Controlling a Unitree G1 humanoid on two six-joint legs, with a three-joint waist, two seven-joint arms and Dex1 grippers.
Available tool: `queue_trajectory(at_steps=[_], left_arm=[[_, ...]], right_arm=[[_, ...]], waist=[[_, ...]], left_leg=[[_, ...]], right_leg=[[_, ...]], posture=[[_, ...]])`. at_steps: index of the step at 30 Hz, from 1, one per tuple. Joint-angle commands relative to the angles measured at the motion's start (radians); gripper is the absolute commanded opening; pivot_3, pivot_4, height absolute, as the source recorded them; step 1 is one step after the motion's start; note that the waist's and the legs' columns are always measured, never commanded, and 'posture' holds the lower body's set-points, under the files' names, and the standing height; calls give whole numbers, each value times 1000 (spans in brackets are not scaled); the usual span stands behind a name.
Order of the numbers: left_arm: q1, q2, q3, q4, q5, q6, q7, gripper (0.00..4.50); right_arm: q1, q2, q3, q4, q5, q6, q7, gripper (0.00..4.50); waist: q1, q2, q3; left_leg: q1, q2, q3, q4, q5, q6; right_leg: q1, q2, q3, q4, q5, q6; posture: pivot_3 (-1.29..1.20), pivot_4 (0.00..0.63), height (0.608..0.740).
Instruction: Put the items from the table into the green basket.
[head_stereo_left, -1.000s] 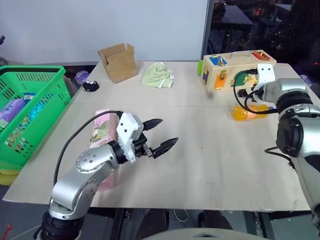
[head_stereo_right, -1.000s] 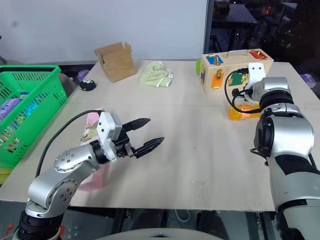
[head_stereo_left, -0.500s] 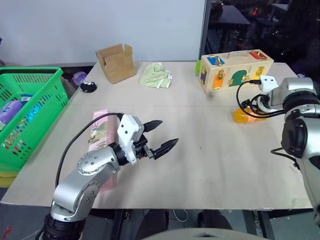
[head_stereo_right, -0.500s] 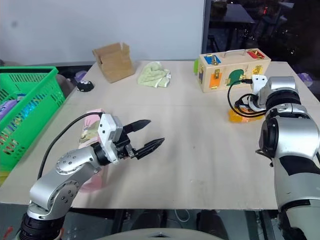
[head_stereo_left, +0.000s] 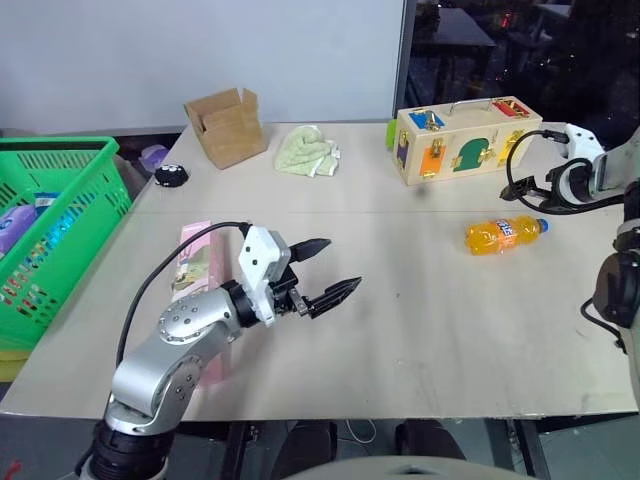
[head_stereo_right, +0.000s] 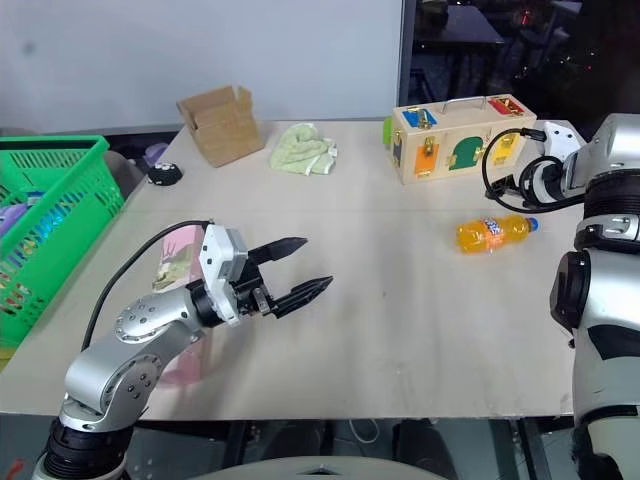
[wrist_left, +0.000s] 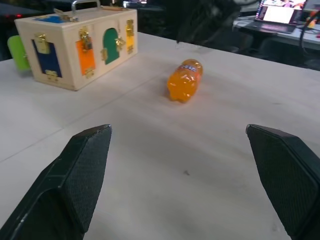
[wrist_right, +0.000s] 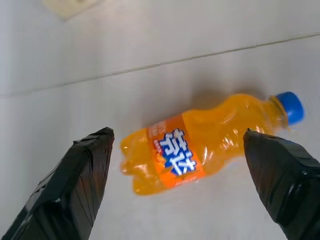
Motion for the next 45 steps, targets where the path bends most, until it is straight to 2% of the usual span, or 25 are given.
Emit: queue_trajectory(at_steps=[1,6,10,17,20,22,26,27,30,31,34,36,40,43,45], left_arm=[[-32,-5,-10,-1,10,-20,-5,4500],[-49,-17,-25,1,18,-16,1,4500],[-47,-21,-21,-8,18,-10,10,4500],[-27,-30,-26,-36,14,-1,36,4500],[-26,-30,-23,-40,13,3,40,4500],[-24,-30,-22,-43,12,4,44,4500],[-16,-28,-23,-53,12,3,50,4500],[-12,-27,-22,-57,12,4,53,4500],[1,-22,-15,-68,10,6,58,4500],[5,-20,-12,-71,10,7,59,4500],[24,-19,-11,-72,18,-4,56,4500],[34,-20,-16,-66,27,-17,53,4500],[37,-17,-16,-63,32,-25,45,4500],[35,-6,-14,-67,24,-27,20,4500],[34,8,-17,-69,29,-31,0,4500]], right_arm=[[-49,90,-230,-45,-72,83,-202,4395],[-91,235,-528,-58,-139,56,-455,4395],[-121,280,-696,-51,-158,-18,-651,4395],[-174,304,-826,51,-78,-180,-888,4395],[-186,296,-838,101,-34,-227,-958,4395],[-182,287,-801,141,-12,-260,-963,4395],[-171,237,-569,210,-13,-322,-793,4395],[-162,217,-426,211,-30,-342,-637,4395],[-135,139,-89,206,-83,-419,-272,4395],[-116,107,10,189,-91,-486,-106,4395],[-43,-8,318,160,-195,-833,337,4395],[-14,-94,484,183,-286,-1104,558,4395],[-41,-160,647,309,-404,-1470,754,4395],[-70,-147,756,405,-506,-1648,830,4395],[-86,-125,800,460,-553,-1702,852,4395]], waist=[[-9,0,0],[-21,0,0],[-16,0,0],[-25,0,0],[-28,0,0],[-31,0,0],[-34,0,0],[-34,0,0],[-37,1,1],[-37,1,1],[-37,1,0],[-36,2,1],[-43,3,2],[-41,3,2],[-38,2,2]], left_leg=[[0,0,0,0,0,0],[0,0,2,1,0,0],[-1,0,2,0,0,0],[0,0,4,0,-1,1],[0,1,4,0,-1,1],[0,1,4,0,-1,1],[-1,0,5,0,-1,2],[-1,0,5,0,-1,2],[-1,0,5,0,-1,2],[-1,0,5,0,-1,3],[0,1,5,0,-2,3],[0,1,5,0,-2,3],[2,1,6,0,-2,3],[3,1,7,0,-1,3],[3,1,7,0,-1,2]], right_leg=[[0,0,0,0,0,0],[0,0,2,0,1,0],[0,0,2,0,1,0],[0,0,3,-1,0,0],[0,0,4,0,0,0],[0,0,4,-1,0,0],[0,0,4,-1,0,0],[0,0,4,-2,0,0],[0,0,5,-2,0,1],[0,0,5,-2,0,1],[0,0,5,-2,0,1],[0,0,4,-2,0,1],[0,0,5,-1,0,1],[0,0,5,0,0,1],[0,0,5,0,0,1]], posture=[[42,3,740],[48,1,740],[62,3,740],[70,4,740],[70,4,740],[89,6,740],[103,3,740],[106,3,740],[109,4,740],[109,4,740],[118,4,740],[121,0,740],[126,0,740],[148,1,740],[148,1,740]])
